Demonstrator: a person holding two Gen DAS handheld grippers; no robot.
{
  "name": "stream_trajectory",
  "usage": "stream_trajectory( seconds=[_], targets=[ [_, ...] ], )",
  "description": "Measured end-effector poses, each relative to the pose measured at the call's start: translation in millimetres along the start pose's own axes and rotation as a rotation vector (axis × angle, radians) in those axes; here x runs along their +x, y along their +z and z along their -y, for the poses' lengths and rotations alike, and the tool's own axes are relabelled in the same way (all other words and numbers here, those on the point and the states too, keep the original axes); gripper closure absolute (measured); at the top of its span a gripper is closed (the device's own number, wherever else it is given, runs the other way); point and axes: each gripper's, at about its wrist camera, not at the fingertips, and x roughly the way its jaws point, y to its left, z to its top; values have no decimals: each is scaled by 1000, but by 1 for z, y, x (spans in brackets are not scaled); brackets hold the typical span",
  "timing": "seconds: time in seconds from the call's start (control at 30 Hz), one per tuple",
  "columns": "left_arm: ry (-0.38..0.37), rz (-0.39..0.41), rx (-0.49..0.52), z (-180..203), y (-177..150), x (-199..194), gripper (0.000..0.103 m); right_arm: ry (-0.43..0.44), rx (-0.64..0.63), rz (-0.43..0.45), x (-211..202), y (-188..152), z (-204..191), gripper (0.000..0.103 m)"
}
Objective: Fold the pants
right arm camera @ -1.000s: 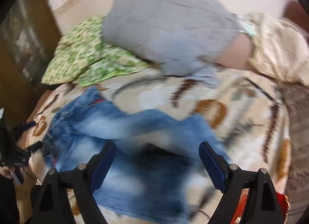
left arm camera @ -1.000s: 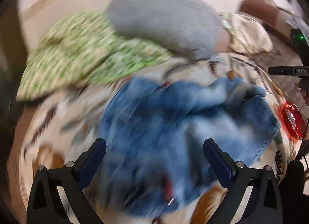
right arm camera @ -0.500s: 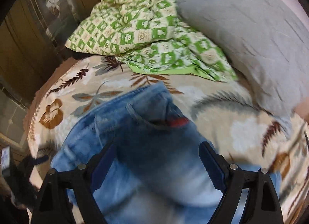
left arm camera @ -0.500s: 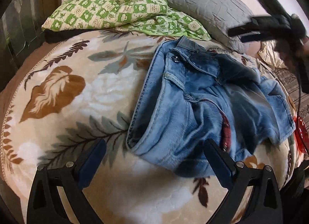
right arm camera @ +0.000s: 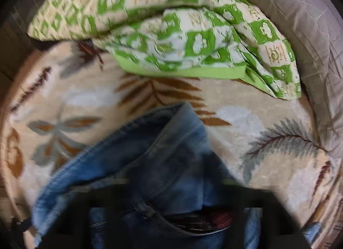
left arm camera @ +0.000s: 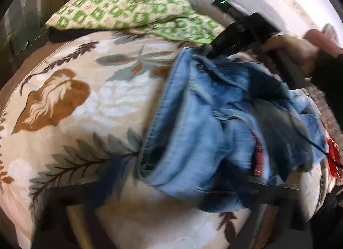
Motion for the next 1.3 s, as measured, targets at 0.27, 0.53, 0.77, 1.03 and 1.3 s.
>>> stream_trajectory(
  seconds=[0.27,0.53,0.77,1.03,1.3],
  targets=[
    [2,37,15,8,1,-11,74,11,2,68,-17,-10,8,87],
    [90,323,-22,-11,19,-104,78,34,-139,431,-137,16,-40,90],
    [168,262,-109,-69,14,-103,78,68,-253,494,-151,67,-140,90],
    [175,188,-149,-96,-2,-79,75,66,-261,380,-80,80,-180,90],
    [323,267,-135,-83,4,-110,4,60,-146,371,-93,69,-136,0]
  ],
)
